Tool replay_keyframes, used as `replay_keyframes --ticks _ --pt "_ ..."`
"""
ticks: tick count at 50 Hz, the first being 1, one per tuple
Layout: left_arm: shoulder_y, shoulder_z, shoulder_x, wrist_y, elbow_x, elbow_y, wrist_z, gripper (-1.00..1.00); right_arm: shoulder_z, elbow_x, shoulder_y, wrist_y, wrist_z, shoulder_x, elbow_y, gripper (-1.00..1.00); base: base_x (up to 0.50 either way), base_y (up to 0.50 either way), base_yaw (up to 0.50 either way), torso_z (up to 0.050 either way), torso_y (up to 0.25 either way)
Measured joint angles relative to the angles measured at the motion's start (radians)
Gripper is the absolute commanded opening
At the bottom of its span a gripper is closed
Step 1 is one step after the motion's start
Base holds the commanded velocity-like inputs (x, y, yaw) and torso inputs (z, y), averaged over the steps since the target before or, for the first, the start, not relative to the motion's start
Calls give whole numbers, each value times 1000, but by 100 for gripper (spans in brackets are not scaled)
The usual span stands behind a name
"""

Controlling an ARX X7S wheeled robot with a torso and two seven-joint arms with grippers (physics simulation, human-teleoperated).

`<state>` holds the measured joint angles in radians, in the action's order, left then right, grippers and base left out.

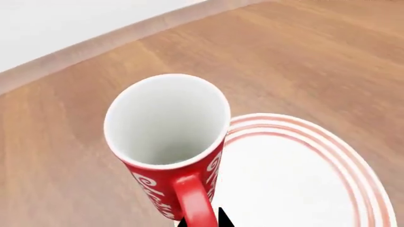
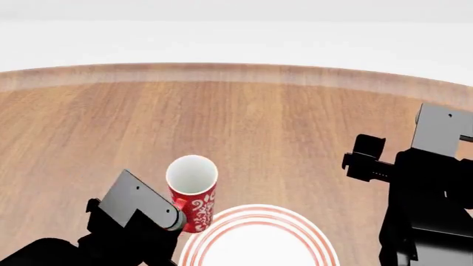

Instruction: Pick up the red mug and put it on the plate

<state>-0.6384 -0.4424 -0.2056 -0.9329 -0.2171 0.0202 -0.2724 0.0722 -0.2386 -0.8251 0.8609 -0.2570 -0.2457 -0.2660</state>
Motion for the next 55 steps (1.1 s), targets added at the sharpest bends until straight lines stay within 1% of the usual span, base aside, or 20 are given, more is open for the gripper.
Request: replay_keyframes --ticks 12,31,48,55 --pt "-58 -68 25 57 -14 -78 -81 -100 -5 -2 -4 -10 1 1 -17 100 0 0 0 0 0" --pt "-191 -135 112 172 -5 -375 -152 -100 -8 -7 -8 -33 6 -1 -53 100 0 0 0 0 1" --pt "-222 -209 159 235 -10 -511 -182 -100 -12 -10 -10 -55 9 -3 -87 100 0 0 0 0 0" --pt "-257 -272 180 298 -51 -625 -180 -100 -15 -9 -10 -68 11 -4 -106 100 0 0 0 0 0"
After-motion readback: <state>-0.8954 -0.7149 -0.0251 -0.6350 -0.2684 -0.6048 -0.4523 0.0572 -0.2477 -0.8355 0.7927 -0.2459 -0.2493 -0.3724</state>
